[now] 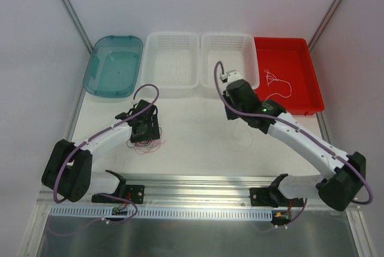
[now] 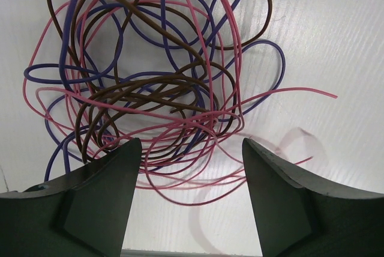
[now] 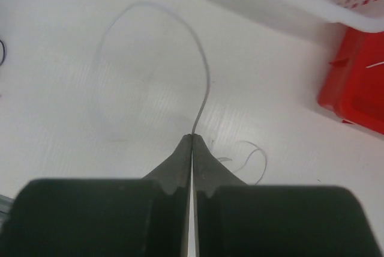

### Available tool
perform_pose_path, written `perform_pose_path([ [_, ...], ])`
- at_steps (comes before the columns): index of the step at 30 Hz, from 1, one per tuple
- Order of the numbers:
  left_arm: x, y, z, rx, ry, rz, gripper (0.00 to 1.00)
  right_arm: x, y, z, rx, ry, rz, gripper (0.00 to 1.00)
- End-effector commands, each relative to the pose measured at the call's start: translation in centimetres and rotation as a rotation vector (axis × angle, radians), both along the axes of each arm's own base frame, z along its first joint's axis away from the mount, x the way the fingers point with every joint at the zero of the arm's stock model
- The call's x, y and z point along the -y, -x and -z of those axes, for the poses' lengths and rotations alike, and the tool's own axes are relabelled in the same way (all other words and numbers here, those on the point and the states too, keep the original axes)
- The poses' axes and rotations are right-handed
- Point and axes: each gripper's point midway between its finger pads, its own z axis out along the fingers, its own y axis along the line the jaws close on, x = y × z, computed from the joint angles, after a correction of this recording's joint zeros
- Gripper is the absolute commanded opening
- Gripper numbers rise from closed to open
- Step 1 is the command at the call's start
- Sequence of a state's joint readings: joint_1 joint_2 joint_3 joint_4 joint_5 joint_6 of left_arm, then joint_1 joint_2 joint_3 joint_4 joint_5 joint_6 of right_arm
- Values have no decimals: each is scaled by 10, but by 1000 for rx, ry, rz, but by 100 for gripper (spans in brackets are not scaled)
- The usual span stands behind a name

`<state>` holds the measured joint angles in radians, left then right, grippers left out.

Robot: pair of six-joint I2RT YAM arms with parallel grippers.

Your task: Untangle the cables

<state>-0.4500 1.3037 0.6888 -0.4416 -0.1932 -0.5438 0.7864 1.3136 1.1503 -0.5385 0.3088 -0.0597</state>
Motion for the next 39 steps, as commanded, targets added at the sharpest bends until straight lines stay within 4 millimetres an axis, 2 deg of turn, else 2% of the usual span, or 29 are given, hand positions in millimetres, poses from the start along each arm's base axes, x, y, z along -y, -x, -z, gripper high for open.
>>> perform_pose_path([
  [1, -5, 0, 3, -4, -9, -38, 69, 31, -3, -44, 75, -78, 81, 1],
  [4, -3, -1, 2, -3, -3, -39, 69, 42, -2, -80, 141, -162, 91, 1],
  [7, -1, -2, 0, 0, 8, -35, 69, 54, -1, -107, 190, -199, 110, 1],
  [10, 0, -2, -2, 2, 14, -35, 69, 67, 1, -124, 223, -224, 131, 1],
  [13, 7, -5, -11, 26, 52, -21, 70, 76, 0, -127, 226, -231, 150, 1],
  [16, 14, -8, -26, 68, 102, -9, 73, 80, 0, -113, 187, -225, 167, 1],
  [18, 20, -11, -44, 112, 144, 14, 75, 80, -1, -107, 176, -238, 172, 1],
  [20, 23, -15, -66, 175, 177, 35, 78, 83, -3, -115, 192, -243, 175, 1],
  [21, 25, -14, -73, 188, 190, 48, 78, 86, -5, -130, 217, -251, 182, 1],
  [22, 26, -16, -89, 237, 212, 59, 79, 90, -6, -138, 233, -247, 190, 1],
  [23, 27, -16, -98, 265, 218, 74, 86, 93, -8, -146, 248, -244, 196, 1],
  [24, 27, -16, -105, 284, 226, 82, 88, 99, -12, -153, 262, -225, 207, 1],
  [25, 27, -17, -119, 328, 241, 91, 89, 104, -15, -175, 306, -234, 219, 1],
  [28, 25, -17, -139, 392, 236, 123, 95, 118, -26, -196, 350, -204, 251, 1],
  [29, 23, -16, -147, 424, 231, 141, 97, 122, -28, -217, 396, -216, 256, 1],
  [31, 19, -16, -156, 460, 215, 157, 99, 133, -39, -229, 429, -192, 282, 1],
  [32, 14, -16, -163, 497, 191, 171, 99, 138, -41, -247, 471, -199, 291, 1],
  [33, 10, -16, -167, 516, 173, 175, 99, 146, -46, -256, 497, -183, 307, 1],
  [34, 6, -15, -173, 544, 159, 184, 99, 148, -54, -260, 505, -174, 314, 1],
  [35, -1, -16, -175, 569, 113, 194, 99, 153, -56, -279, 549, -181, 325, 1],
  [38, -14, -14, -181, 615, 42, 211, 99, 166, -74, -298, 606, -164, 357, 1],
  [39, -19, -15, -183, 630, 19, 200, 99, 171, -77, -315, 654, -174, 370, 1],
])
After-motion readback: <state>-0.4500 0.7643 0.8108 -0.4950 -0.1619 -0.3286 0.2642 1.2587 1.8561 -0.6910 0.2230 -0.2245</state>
